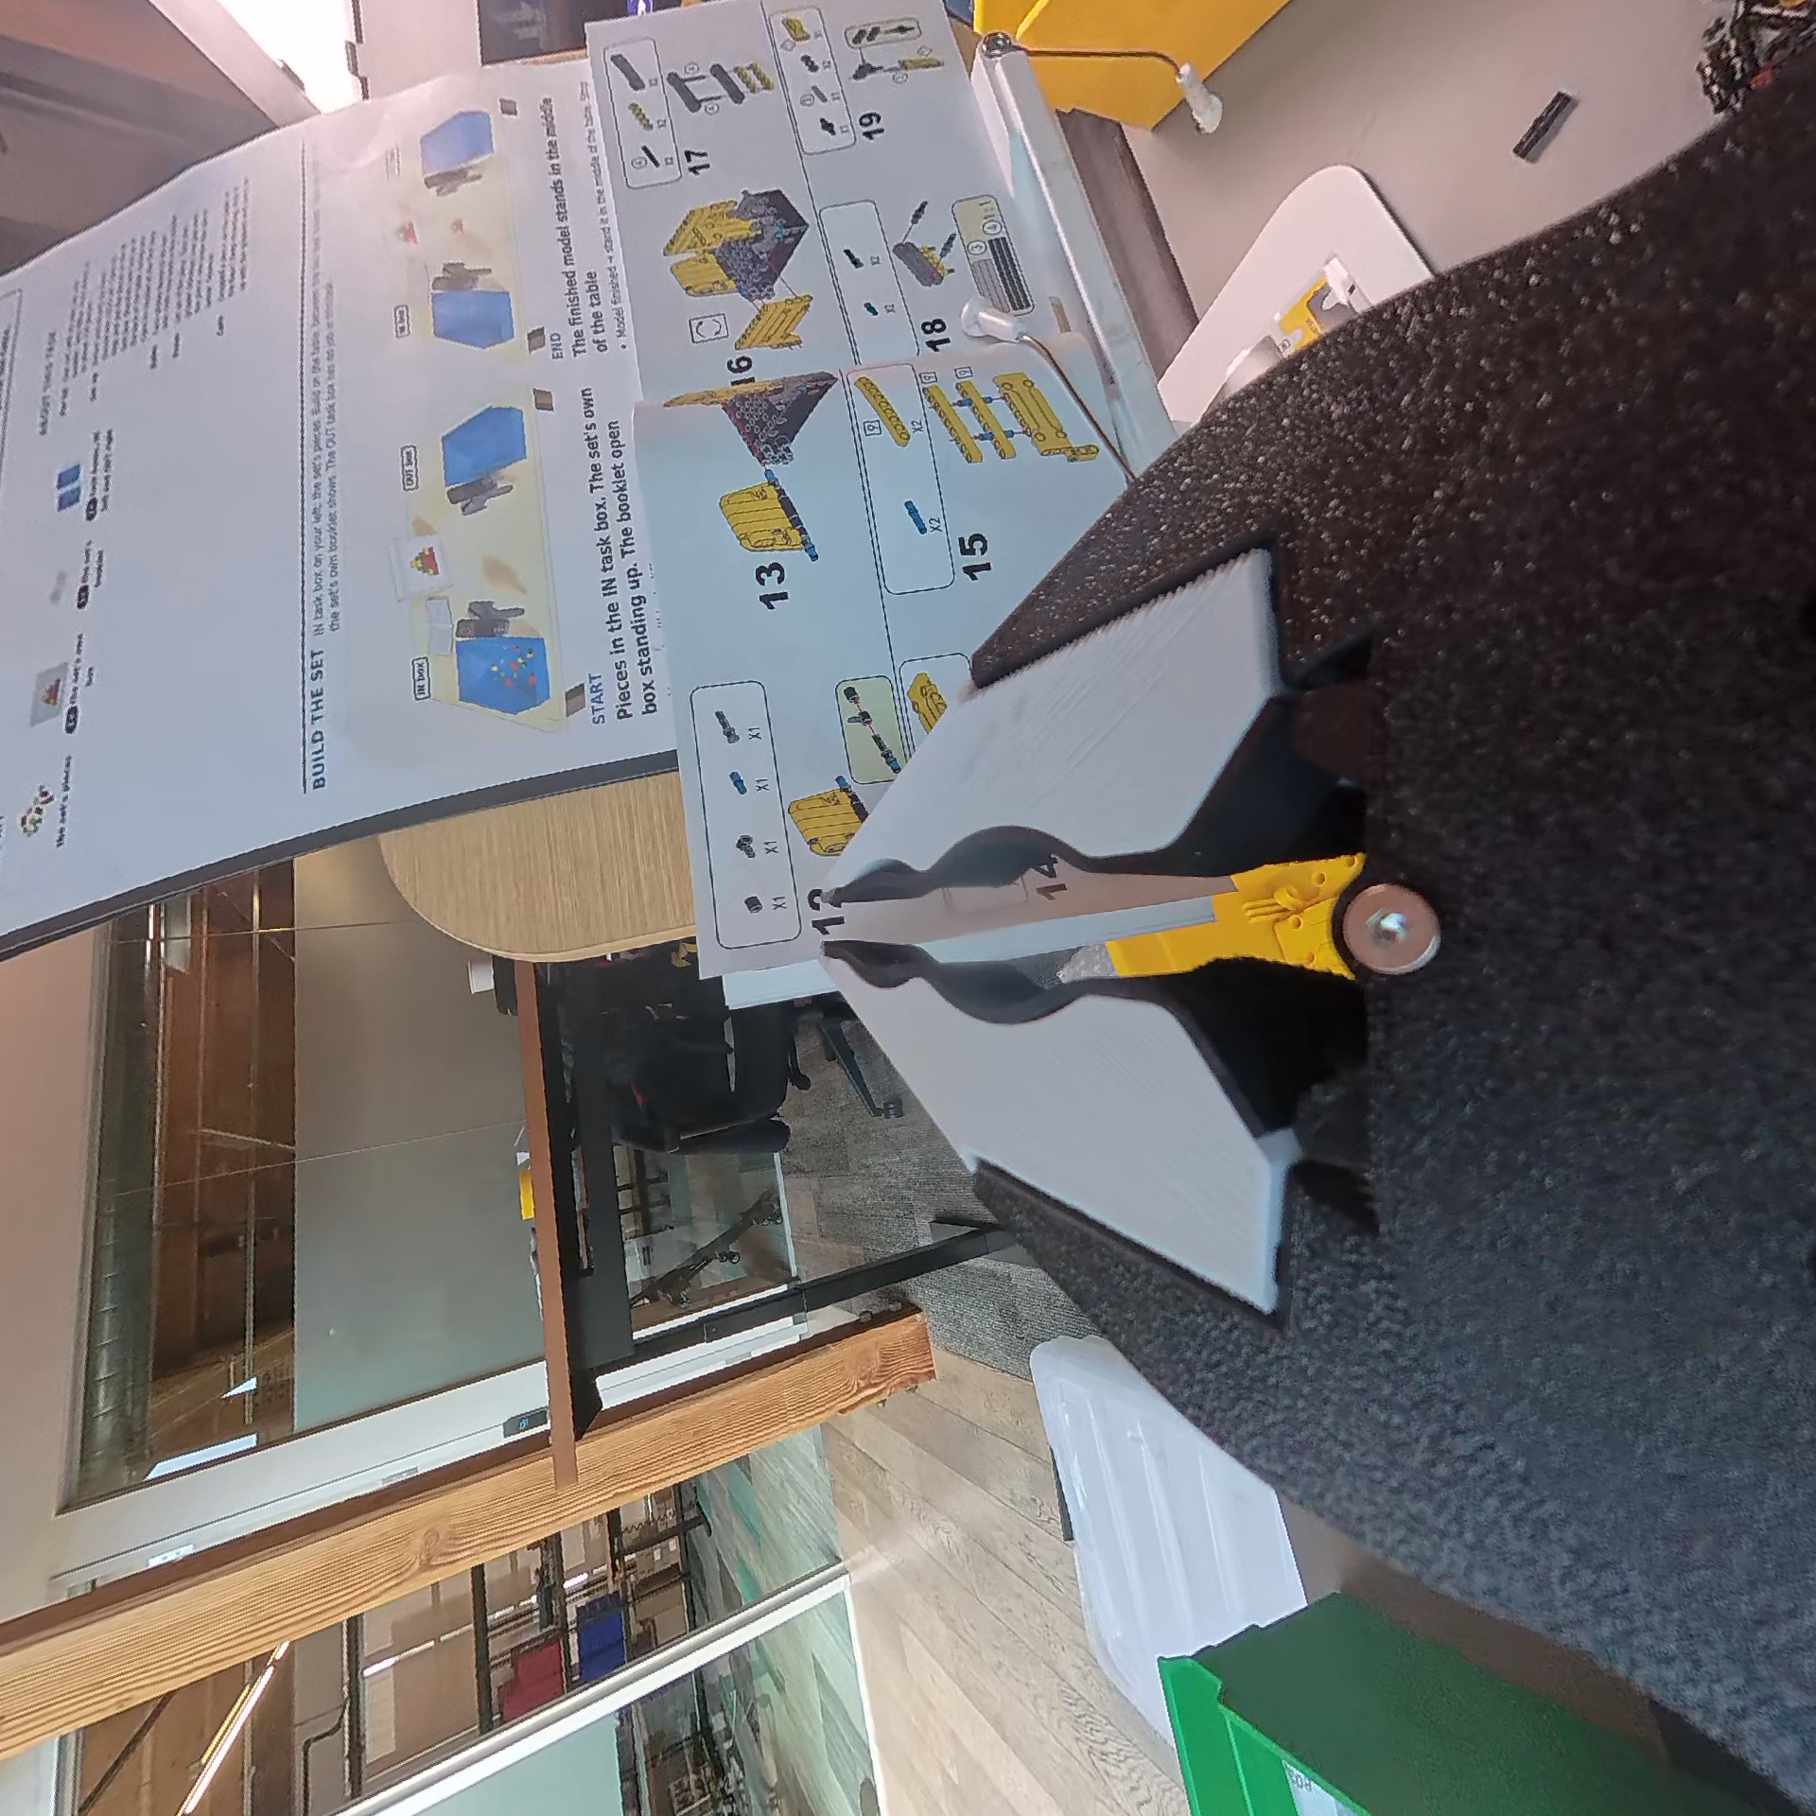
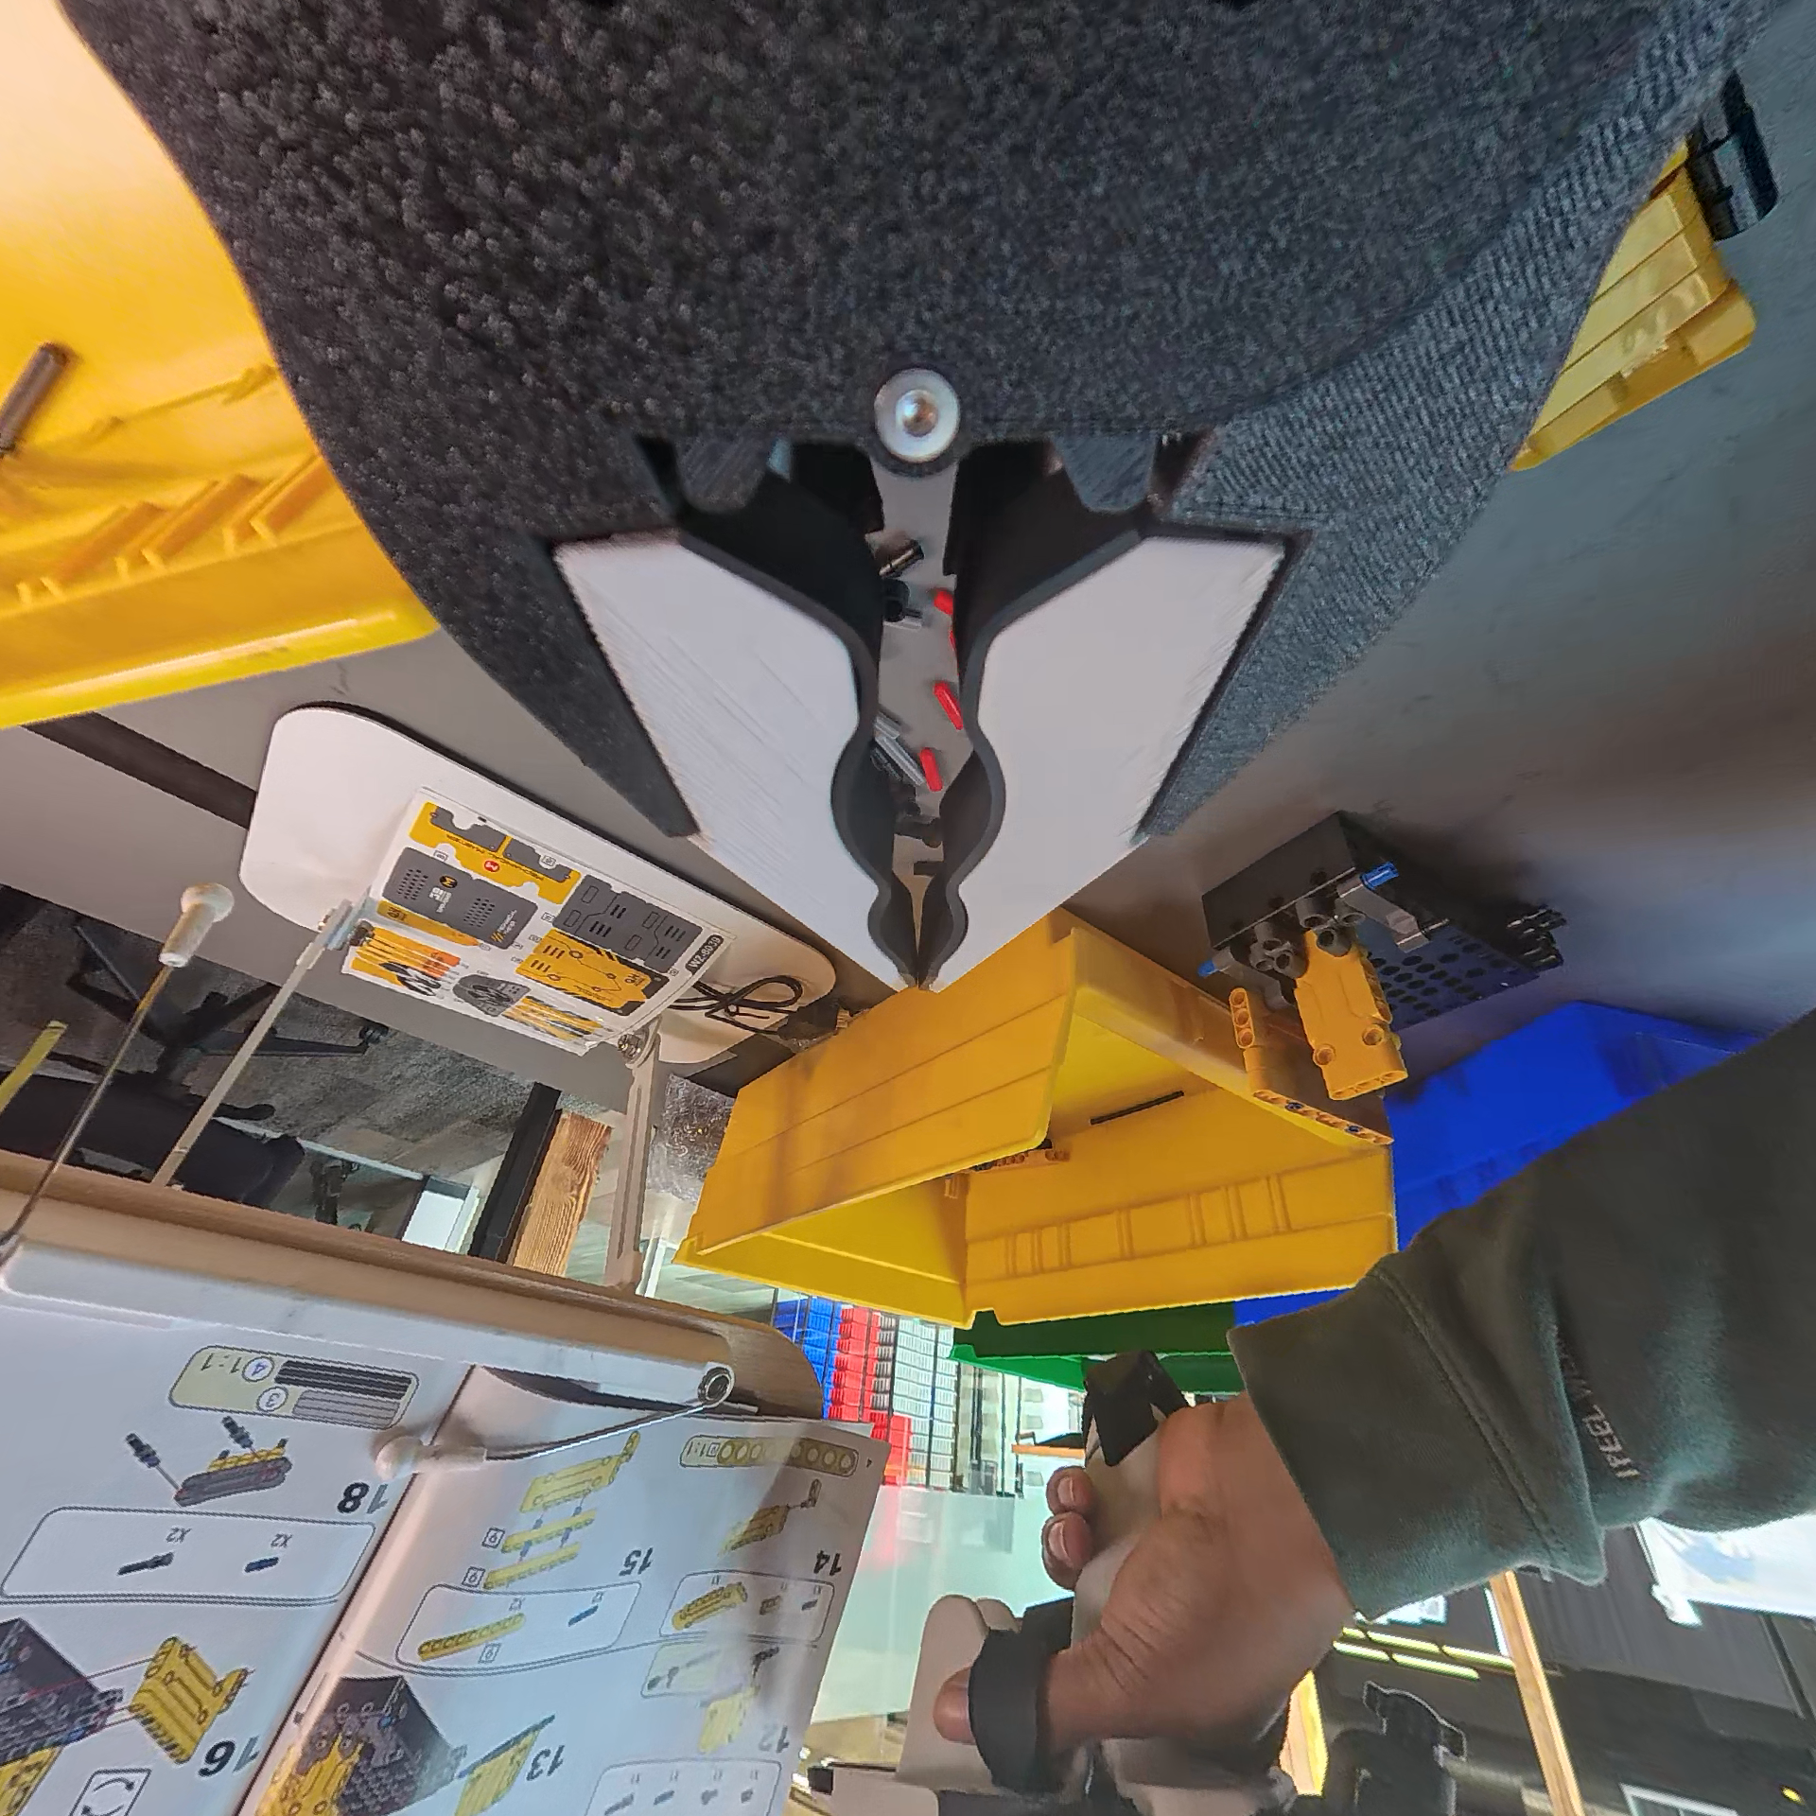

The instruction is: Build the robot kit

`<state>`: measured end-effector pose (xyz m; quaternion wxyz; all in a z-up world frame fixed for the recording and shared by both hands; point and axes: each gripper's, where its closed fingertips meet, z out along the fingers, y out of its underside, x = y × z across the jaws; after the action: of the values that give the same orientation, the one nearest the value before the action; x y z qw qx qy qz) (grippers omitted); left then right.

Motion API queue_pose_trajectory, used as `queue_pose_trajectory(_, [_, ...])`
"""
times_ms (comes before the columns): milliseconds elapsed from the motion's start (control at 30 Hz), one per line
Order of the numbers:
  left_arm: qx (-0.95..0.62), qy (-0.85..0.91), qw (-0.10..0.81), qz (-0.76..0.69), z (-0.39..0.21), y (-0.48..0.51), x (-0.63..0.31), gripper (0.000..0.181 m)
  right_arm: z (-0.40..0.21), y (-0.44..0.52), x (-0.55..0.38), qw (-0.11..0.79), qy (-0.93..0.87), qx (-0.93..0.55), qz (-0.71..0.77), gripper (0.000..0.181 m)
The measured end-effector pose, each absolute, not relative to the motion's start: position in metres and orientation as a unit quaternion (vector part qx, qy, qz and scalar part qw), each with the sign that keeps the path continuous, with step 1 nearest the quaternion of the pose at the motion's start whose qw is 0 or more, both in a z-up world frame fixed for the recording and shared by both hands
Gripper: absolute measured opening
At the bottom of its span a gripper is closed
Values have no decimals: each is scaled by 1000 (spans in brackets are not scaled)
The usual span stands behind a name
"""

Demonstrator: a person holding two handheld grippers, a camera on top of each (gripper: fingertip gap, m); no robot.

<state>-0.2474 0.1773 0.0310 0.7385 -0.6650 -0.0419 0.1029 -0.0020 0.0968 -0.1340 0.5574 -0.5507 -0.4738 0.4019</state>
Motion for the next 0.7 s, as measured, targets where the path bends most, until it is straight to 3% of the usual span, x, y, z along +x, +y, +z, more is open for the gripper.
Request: queue_pose_trajectory(700, [-669, -38, 735, 106, 27, 184, -248, 6, -142, 92, -4, 545, -499, -548, 391, 0])
